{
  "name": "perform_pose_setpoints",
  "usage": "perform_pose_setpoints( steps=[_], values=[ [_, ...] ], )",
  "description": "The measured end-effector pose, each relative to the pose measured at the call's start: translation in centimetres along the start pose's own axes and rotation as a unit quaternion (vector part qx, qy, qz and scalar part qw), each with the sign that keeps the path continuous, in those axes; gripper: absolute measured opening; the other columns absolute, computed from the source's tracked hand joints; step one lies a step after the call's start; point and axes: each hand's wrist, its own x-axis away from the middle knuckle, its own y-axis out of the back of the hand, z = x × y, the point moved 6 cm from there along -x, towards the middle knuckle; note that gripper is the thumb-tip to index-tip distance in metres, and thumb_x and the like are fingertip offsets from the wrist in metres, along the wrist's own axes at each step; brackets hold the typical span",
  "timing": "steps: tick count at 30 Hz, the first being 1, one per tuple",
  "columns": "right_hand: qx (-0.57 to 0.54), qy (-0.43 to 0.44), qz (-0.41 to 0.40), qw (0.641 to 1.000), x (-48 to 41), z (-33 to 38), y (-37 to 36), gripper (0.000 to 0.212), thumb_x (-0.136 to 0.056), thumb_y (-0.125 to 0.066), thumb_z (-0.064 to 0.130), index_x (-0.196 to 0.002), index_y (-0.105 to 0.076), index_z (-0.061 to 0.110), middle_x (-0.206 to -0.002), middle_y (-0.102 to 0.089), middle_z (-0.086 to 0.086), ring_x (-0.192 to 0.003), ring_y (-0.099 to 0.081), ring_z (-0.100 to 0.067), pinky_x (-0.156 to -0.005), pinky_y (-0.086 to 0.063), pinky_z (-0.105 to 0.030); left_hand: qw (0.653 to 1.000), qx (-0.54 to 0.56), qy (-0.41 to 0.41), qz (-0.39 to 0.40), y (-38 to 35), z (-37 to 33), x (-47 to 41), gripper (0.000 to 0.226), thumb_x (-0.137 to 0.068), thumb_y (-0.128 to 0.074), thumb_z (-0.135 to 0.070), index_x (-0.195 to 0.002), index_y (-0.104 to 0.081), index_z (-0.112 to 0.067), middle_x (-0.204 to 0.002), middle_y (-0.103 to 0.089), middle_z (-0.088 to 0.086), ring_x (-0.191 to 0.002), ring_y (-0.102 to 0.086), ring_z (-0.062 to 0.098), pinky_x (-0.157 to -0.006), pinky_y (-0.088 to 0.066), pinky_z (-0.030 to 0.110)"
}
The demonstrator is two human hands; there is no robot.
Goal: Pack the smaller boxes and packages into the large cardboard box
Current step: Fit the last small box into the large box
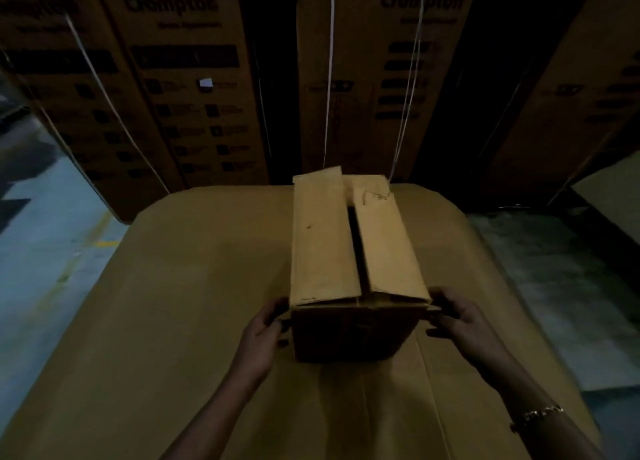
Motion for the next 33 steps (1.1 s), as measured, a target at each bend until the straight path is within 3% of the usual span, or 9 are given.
perform_pose_setpoints(
  steps=[5,8,11,14,18,22,25,28,33],
  values=[
    [-0.039,0.016,-0.046,0.998,-1.0,3.5,0.4,0.028,-0.100,-0.050,0.034,-0.127,-0.059,0.032,-0.127,-0.062,0.015,-0.108,-0.063,-0.006,-0.081,-0.054,-0.033,0.997,0.034,-0.069,-0.033,-1.9,-4.5,1.3,0.032,-0.097,-0.045,-0.050,-0.126,-0.058,-0.046,-0.122,-0.067,-0.019,-0.111,-0.062,0.001,-0.076,-0.053,0.023],
    [0.047,0.072,-0.013,0.996,-2.0,6.4,-0.4,0.050,-0.087,-0.054,0.064,-0.134,-0.044,0.047,-0.133,-0.045,0.029,-0.115,-0.051,0.002,-0.076,-0.047,-0.021,0.993,0.009,-0.114,-0.035,-2.4,-6.6,1.6,0.071,-0.071,-0.061,-0.079,-0.135,-0.048,-0.051,-0.135,-0.057,-0.023,-0.120,-0.058,0.002,-0.087,-0.052,0.023],
    [0.189,0.112,-0.015,0.975,-3.7,8.6,-1.3,0.086,-0.069,-0.054,0.088,-0.142,-0.024,0.053,-0.146,-0.027,0.028,-0.119,-0.043,-0.004,-0.073,-0.047,-0.022,0.969,-0.211,-0.127,-0.018,-3.7,-8.7,1.4,0.106,-0.058,-0.063,-0.090,-0.147,-0.019,-0.054,-0.153,-0.024,-0.026,-0.133,-0.033,0.002,-0.098,-0.045,0.033],
    [0.362,0.109,0.001,0.926,-5.2,9.4,-3.2,0.111,-0.057,-0.043,0.101,-0.148,-0.006,0.048,-0.162,-0.006,0.017,-0.140,-0.029,-0.024,-0.096,-0.044,-0.047,0.893,-0.424,-0.144,-0.031,-5.2,-10.5,0.9,0.115,-0.058,-0.054,-0.092,-0.152,-0.004,-0.047,-0.162,0.001,-0.023,-0.141,-0.021,0.009,-0.107,-0.040,0.040],
    [0.433,0.135,0.050,0.890,-6.5,11.0,-4.6,0.099,-0.067,-0.040,0.092,-0.148,-0.006,0.046,-0.164,-0.006,0.011,-0.143,-0.025,-0.028,-0.103,-0.037,-0.050,0.868,-0.422,-0.240,-0.106,-5.1,-12.4,2.2,0.091,-0.071,-0.047,-0.080,-0.150,-0.030,-0.038,-0.153,-0.038,-0.015,-0.126,-0.051,0.008,-0.094,-0.052,0.030],
    [0.369,0.199,0.023,0.907,-5.2,14.5,-1.6,0.068,-0.075,-0.044,0.069,-0.139,-0.023,0.057,-0.141,-0.038,0.018,-0.102,-0.048,-0.002,-0.071,-0.046,-0.027,0.905,-0.229,-0.274,-0.233,-0.1,-13.1,3.6,0.061,-0.085,-0.049,-0.071,-0.138,-0.044,-0.043,-0.120,-0.065,-0.010,-0.097,-0.065,0.006,-0.064,-0.049,0.009],
    [0.377,0.209,-0.053,0.901,-4.3,15.4,3.7,0.058,-0.081,-0.054,0.055,-0.136,-0.034,0.052,-0.144,-0.037,0.017,-0.111,-0.049,-0.008,-0.081,-0.052,-0.035,0.892,-0.210,-0.261,-0.302,4.1,-12.3,3.9,0.071,-0.087,-0.066,-0.053,-0.147,-0.032,-0.037,-0.134,-0.057,-0.007,-0.108,-0.057,0.009,-0.071,-0.048,0.019],
    [0.555,0.136,-0.099,0.815,-4.3,13.6,8.3,0.061,-0.089,-0.058,0.048,-0.145,-0.036,0.037,-0.160,-0.021,0.011,-0.139,-0.027,-0.021,-0.105,-0.035,-0.048,0.889,-0.288,-0.181,-0.306,6.4,-10.6,3.3,0.083,-0.082,-0.075,-0.042,-0.151,-0.028,-0.033,-0.150,-0.043,0.002,-0.126,-0.047,0.020,-0.086,-0.049,0.037],
    [0.644,0.075,-0.078,0.757,-4.4,9.2,7.2,0.046,-0.096,-0.041,0.051,-0.136,-0.049,0.031,-0.147,-0.045,0.003,-0.131,-0.038,-0.021,-0.101,-0.037,-0.041,0.797,-0.548,-0.141,-0.212,3.5,-9.2,1.2,0.038,-0.096,-0.048,-0.042,-0.129,-0.062,-0.029,-0.144,-0.054,-0.001,-0.140,-0.036,0.026,-0.108,-0.025,0.045]
  ],
)
